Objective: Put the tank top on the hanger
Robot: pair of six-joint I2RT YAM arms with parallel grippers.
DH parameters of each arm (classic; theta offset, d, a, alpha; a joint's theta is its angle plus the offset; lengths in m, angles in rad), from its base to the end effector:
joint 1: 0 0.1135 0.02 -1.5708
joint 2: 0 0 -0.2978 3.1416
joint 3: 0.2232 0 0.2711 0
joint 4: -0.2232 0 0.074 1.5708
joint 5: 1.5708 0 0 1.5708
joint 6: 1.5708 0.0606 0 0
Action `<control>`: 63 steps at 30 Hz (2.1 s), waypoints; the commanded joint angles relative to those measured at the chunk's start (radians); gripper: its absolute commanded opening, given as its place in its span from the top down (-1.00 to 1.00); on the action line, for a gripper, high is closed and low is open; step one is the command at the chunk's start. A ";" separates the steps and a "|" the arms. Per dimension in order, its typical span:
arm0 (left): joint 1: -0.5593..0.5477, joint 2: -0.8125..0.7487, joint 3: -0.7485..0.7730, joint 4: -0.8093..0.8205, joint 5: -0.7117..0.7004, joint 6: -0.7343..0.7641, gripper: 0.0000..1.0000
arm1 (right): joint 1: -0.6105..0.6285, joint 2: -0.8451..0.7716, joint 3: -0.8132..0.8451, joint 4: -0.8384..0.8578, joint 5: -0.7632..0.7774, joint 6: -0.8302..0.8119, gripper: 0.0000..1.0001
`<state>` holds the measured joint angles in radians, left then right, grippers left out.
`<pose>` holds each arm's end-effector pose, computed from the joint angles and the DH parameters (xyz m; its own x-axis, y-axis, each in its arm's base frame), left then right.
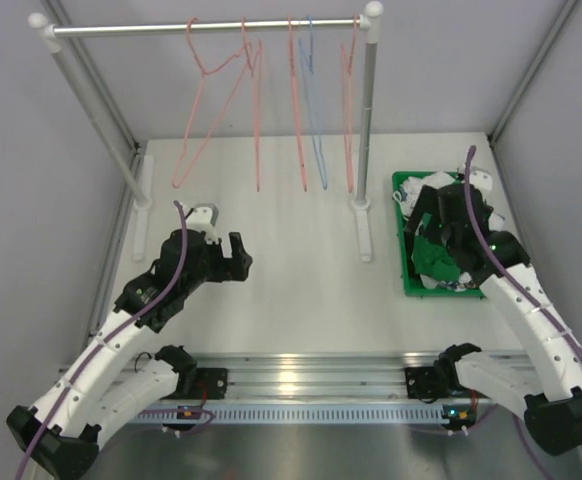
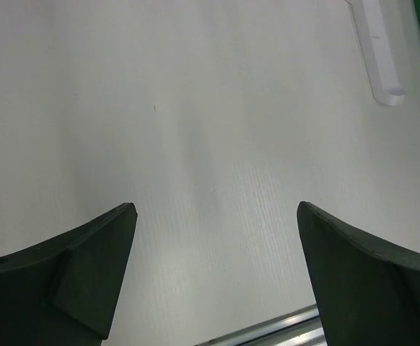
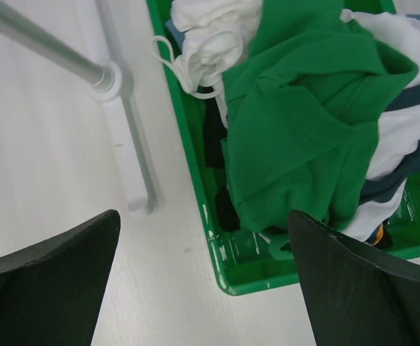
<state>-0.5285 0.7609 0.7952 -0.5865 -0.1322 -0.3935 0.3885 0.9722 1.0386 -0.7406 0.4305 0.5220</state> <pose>0.1600 -0.0842 0.3176 -0.5729 -0.1056 -0.8128 0.1985 0.9443 -0.2626 0.2066 0.0572 0.3564 -0.5220 0.2760 -0.8071 0.2512 0.9540 0.1637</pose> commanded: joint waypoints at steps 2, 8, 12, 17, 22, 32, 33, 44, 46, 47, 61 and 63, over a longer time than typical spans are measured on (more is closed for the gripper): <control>0.004 -0.023 -0.001 0.034 0.034 0.015 -0.96 | -0.212 0.051 0.081 0.006 -0.180 -0.057 -0.93; 0.004 -0.021 -0.001 0.030 0.043 0.019 -0.96 | -0.381 0.152 0.132 0.021 -0.231 -0.066 -0.73; 0.004 -0.029 -0.001 0.030 0.042 0.019 -0.96 | -0.442 0.183 0.098 0.052 -0.200 -0.068 -0.66; 0.004 -0.020 -0.004 0.033 0.045 0.019 -0.96 | -0.454 0.217 0.046 0.104 -0.217 -0.059 -0.39; 0.004 -0.011 -0.002 0.028 0.045 0.019 -0.96 | -0.454 0.256 0.017 0.144 -0.249 -0.056 0.06; 0.004 -0.018 0.001 0.024 0.034 0.018 -0.96 | -0.397 0.156 0.078 0.077 -0.371 -0.051 1.00; 0.004 -0.018 0.001 0.025 0.034 0.018 -0.96 | -0.357 0.140 0.092 0.061 -0.366 -0.048 1.00; 0.004 -0.009 0.041 0.004 0.048 -0.002 -0.96 | 0.042 -0.007 0.258 -0.077 -0.299 0.127 1.00; 0.004 -0.009 0.048 0.007 0.055 -0.011 -0.96 | 0.088 -0.015 0.253 -0.071 -0.294 0.160 1.00; 0.004 -0.009 0.050 0.007 0.060 -0.015 -0.96 | 0.137 -0.018 0.250 -0.069 -0.289 0.173 1.00; 0.004 0.029 -0.069 0.102 0.183 -0.191 -0.93 | 0.719 0.166 -0.225 0.383 -0.216 0.424 1.00; 0.004 0.041 -0.114 0.134 0.230 -0.212 -0.93 | 0.759 0.223 -0.268 0.428 -0.240 0.434 0.95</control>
<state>-0.5289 0.7887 0.7303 -0.5369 0.0135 -0.5426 1.0859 1.1664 0.7959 -0.4938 0.2016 0.8948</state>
